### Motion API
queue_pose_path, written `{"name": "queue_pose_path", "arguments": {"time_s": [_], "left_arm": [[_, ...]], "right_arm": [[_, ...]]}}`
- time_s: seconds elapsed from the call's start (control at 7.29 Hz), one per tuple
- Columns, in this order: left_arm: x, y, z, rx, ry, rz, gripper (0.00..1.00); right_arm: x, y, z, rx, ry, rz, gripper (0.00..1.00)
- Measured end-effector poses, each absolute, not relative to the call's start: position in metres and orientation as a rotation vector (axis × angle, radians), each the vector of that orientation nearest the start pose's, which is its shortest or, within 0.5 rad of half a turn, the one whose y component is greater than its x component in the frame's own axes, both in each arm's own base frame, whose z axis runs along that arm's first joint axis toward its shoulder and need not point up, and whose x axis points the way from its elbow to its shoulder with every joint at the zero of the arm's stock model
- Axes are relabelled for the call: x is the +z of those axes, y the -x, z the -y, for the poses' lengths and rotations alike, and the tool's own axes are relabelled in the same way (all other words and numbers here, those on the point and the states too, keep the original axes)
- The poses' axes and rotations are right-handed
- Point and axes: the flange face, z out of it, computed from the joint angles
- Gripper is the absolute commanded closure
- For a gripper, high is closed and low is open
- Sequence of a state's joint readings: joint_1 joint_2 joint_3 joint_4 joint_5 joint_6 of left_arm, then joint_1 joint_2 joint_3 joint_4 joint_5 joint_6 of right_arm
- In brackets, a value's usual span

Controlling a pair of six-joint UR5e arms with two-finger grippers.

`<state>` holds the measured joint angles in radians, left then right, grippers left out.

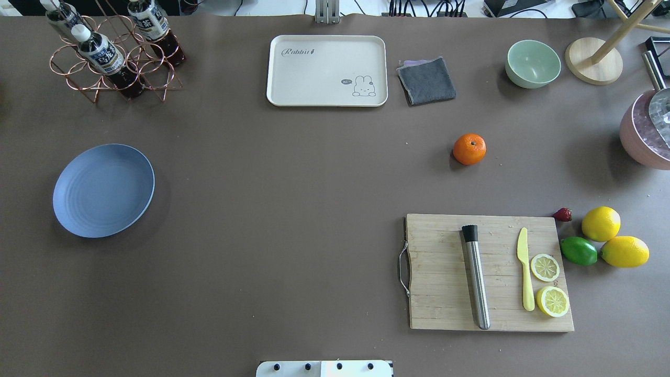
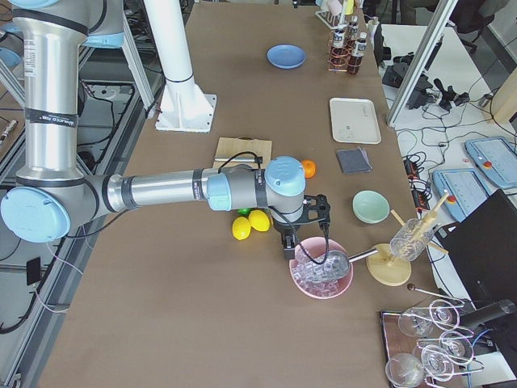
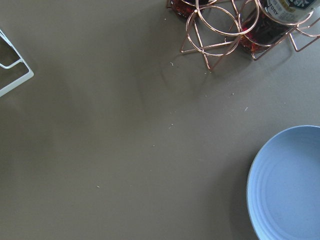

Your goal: Pick orange to plate

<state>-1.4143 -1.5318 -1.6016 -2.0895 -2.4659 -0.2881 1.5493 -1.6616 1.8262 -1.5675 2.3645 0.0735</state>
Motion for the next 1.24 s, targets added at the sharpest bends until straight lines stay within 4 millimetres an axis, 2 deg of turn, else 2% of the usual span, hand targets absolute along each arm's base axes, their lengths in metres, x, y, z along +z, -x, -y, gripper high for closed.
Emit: {"name": "queue_pose_path", "arguments": {"time_s": [0.27, 0.55, 0.69, 0.82, 1.1, 1.24], "left_arm": [[0.61, -0.076, 0.483, 0.059, -0.27, -0.976, 0.03], [0.618, -0.142, 0.472, 0.023, -0.268, -0.991, 0.07], [0.619, -0.172, 0.466, 0.014, -0.264, -0.997, 0.12], [0.619, -0.194, 0.463, 0.014, -0.263, -1.001, 0.2], [0.625, -0.211, 0.467, 0.012, -0.263, -1.005, 0.3], [0.633, -0.215, 0.469, 0.014, -0.267, -1.009, 0.46]], "right_arm": [[0.552, -0.016, 0.464, 0.007, -0.1, 0.808, 0.0], [0.539, 0.019, 0.47, 0.039, -0.121, 0.821, 0.0], [0.536, 0.033, 0.472, 0.047, -0.125, 0.819, 0.0], [0.534, 0.041, 0.472, 0.048, -0.13, 0.815, 0.0], [0.533, 0.045, 0.473, 0.048, -0.134, 0.812, 0.0], [0.533, 0.045, 0.473, 0.048, -0.135, 0.811, 0.0]]}}
